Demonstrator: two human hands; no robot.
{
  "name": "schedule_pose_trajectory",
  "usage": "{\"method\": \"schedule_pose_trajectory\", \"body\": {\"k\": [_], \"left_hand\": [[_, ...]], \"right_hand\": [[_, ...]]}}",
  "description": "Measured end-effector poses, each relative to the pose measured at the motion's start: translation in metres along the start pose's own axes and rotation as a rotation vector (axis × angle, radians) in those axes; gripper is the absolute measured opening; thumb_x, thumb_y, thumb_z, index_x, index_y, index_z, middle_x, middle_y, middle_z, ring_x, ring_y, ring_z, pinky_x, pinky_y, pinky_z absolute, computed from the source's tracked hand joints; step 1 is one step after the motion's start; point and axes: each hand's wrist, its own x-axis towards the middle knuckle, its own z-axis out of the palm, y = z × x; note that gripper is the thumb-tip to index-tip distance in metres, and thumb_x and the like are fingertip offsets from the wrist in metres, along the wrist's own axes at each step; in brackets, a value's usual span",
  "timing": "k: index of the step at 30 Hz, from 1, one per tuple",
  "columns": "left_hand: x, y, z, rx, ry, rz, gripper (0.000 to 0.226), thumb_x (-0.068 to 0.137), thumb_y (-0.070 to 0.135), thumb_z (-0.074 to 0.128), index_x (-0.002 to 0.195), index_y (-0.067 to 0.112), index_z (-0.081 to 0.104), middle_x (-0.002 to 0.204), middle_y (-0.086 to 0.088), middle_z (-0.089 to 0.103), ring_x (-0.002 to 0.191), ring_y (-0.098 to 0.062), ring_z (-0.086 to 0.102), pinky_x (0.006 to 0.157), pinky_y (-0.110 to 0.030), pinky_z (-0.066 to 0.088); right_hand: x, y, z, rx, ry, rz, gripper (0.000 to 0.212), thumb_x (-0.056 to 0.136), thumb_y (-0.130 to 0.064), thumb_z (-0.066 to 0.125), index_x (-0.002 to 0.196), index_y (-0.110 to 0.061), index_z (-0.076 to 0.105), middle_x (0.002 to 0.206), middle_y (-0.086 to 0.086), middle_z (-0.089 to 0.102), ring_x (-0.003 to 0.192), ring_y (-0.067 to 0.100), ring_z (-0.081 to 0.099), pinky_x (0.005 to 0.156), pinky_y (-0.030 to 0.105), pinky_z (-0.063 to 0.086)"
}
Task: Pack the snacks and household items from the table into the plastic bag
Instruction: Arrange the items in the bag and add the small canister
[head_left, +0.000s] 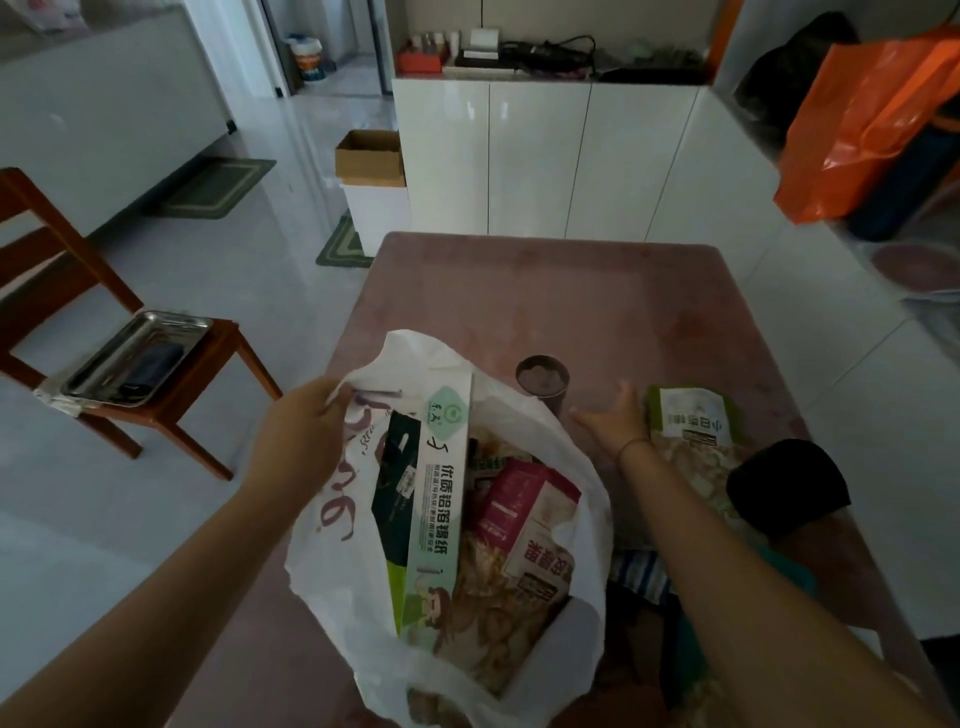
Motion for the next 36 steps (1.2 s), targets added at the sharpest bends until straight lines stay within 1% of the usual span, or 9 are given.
{"method": "schedule_pose_trajectory", "body": {"k": [5,10,16,20,22,25,28,33,36], "left_hand": [[0.003,0.008,0.001,0.017,0.000,0.013,0.033,0.098,0.032,0.036,0.114,0.016,0.060,0.068,-0.001,0.060,0.050,-0.015,0.052,0.050,-0.025,0.046],[0.002,0.015,-0.002,-0.050,-0.030,0.026,0.032,0.097,0.033,0.037,0.113,0.020,0.061,0.072,0.002,0.063,0.056,-0.019,0.059,0.057,-0.030,0.052],[0.000,0.012,-0.006,-0.147,-0.051,0.022,0.026,0.096,0.035,0.040,0.104,0.025,0.063,0.066,0.000,0.063,0.049,-0.019,0.048,0.052,-0.030,0.048],[-0.002,0.010,-0.008,-0.167,-0.062,0.057,0.025,0.096,0.038,0.039,0.091,0.029,0.062,0.061,-0.003,0.063,0.049,-0.020,0.051,0.050,-0.029,0.046],[-0.003,0.012,-0.008,-0.159,-0.064,0.062,0.023,0.096,0.039,0.039,0.089,0.033,0.060,0.062,-0.006,0.065,0.049,-0.020,0.054,0.049,-0.030,0.048],[-0.005,0.014,-0.010,-0.155,-0.067,0.077,0.027,0.096,0.038,0.041,0.090,0.029,0.065,0.068,-0.007,0.068,0.054,-0.021,0.059,0.054,-0.032,0.052],[-0.008,0.020,-0.013,-0.201,-0.064,0.094,0.029,0.096,0.035,0.042,0.095,0.023,0.068,0.076,-0.002,0.069,0.071,-0.020,0.065,0.073,-0.037,0.056],[-0.009,0.022,-0.016,-0.210,-0.036,0.116,0.029,0.096,0.032,0.042,0.103,0.019,0.067,0.065,0.002,0.064,0.056,-0.016,0.061,0.048,-0.023,0.043],[-0.008,0.013,-0.023,-0.242,-0.043,0.071,0.030,0.096,0.035,0.042,0.101,0.020,0.067,0.067,-0.005,0.069,0.057,-0.028,0.066,0.052,-0.038,0.054]], "right_hand": [[0.037,-0.027,0.025,-0.417,-0.097,-0.318,0.116,0.064,-0.058,0.074,0.149,-0.037,-0.002,0.160,0.007,-0.002,0.145,0.037,0.009,0.114,0.057,0.019],[0.065,-0.041,0.042,-0.606,-0.195,-0.404,0.095,0.080,-0.045,0.066,0.151,-0.034,0.005,0.156,0.006,0.014,0.136,0.042,0.026,0.109,0.053,0.031],[0.040,-0.057,0.023,-0.355,0.093,-0.399,0.079,0.074,-0.043,0.068,0.143,-0.022,0.034,0.141,0.009,0.037,0.124,0.036,0.045,0.097,0.046,0.047],[-0.041,-0.090,-0.036,0.115,0.327,-0.667,0.075,0.071,-0.038,0.074,0.136,-0.020,0.042,0.134,0.006,0.041,0.119,0.020,0.048,0.095,0.034,0.048],[-0.101,-0.100,-0.053,0.280,0.227,-0.777,0.072,0.070,-0.039,0.071,0.134,-0.025,0.042,0.132,0.001,0.043,0.117,0.014,0.048,0.091,0.024,0.049],[-0.168,-0.099,-0.036,0.340,-0.261,-0.840,0.071,0.073,-0.033,0.076,0.134,-0.033,0.039,0.128,-0.006,0.043,0.114,0.011,0.053,0.089,0.023,0.055],[-0.187,-0.084,0.015,0.018,-0.426,-0.899,0.078,0.074,-0.037,0.076,0.140,-0.031,0.034,0.137,-0.010,0.040,0.122,0.005,0.044,0.104,0.017,0.041],[-0.181,-0.064,0.066,-0.809,-0.284,-1.110,0.038,0.076,-0.038,0.061,0.112,-0.031,0.070,0.124,-0.008,0.066,0.116,0.021,0.062,0.111,0.055,0.025],[-0.178,-0.081,0.033,-0.254,-0.576,-1.012,0.039,0.087,-0.032,0.064,0.124,-0.020,0.062,0.138,-0.003,0.053,0.120,0.004,0.049,0.107,0.017,0.036]]}}
